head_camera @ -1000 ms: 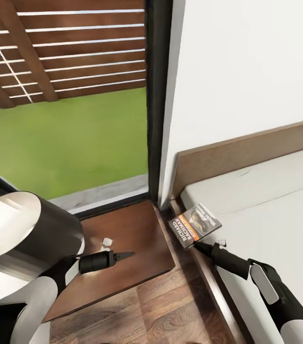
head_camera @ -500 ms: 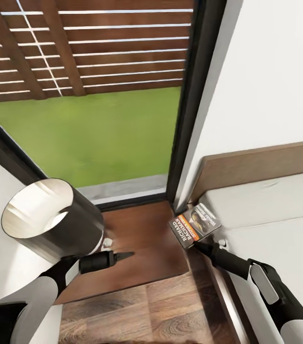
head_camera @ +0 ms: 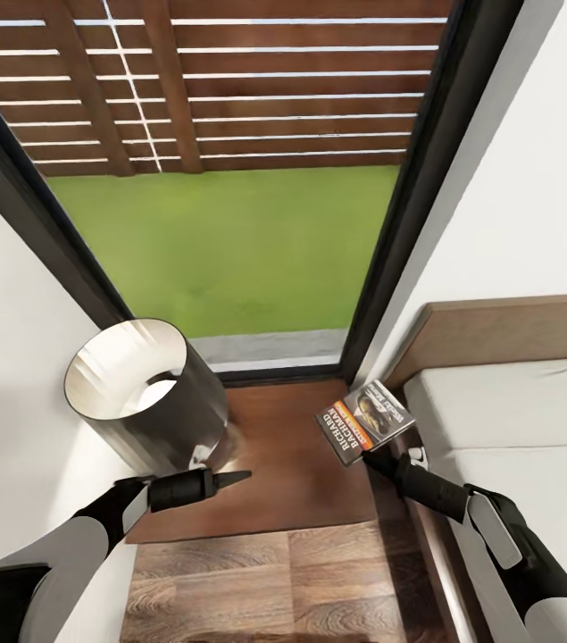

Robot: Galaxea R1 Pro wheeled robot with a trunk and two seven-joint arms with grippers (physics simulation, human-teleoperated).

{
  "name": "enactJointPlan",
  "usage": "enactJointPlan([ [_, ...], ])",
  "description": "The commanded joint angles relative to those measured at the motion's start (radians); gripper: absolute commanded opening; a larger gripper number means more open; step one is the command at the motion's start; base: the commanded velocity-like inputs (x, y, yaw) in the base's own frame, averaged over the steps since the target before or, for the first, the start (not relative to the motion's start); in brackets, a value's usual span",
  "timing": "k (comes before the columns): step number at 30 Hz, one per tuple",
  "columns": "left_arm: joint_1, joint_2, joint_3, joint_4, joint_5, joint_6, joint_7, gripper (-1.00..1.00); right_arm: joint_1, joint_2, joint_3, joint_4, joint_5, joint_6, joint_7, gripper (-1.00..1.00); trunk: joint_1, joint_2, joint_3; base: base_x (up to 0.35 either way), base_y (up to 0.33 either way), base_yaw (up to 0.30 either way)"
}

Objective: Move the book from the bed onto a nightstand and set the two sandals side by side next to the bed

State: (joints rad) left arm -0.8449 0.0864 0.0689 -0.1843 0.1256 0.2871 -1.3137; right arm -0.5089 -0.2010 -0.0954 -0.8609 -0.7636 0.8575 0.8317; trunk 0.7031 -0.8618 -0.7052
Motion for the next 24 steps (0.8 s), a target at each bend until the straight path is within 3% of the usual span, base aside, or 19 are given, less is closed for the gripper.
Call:
enactJointPlan([
  [1,0.0,0.0,0.007,0.0,-0.004,0.011,-0.004,1.0,0.0,0.0,-0.001,0.0,0.0,0.004,0.003,-1.0,0.0,-0.001,-0.001,0.0,0.0,0.047],
  [24,0.0,0.0,0.008,0.0,-0.004,0.011,-0.006,1.0,0.0,0.001,0.0,0.065,-0.002,0.005,0.005,-1.0,0.0,-0.001,-0.001,0.0,0.0,0.004],
])
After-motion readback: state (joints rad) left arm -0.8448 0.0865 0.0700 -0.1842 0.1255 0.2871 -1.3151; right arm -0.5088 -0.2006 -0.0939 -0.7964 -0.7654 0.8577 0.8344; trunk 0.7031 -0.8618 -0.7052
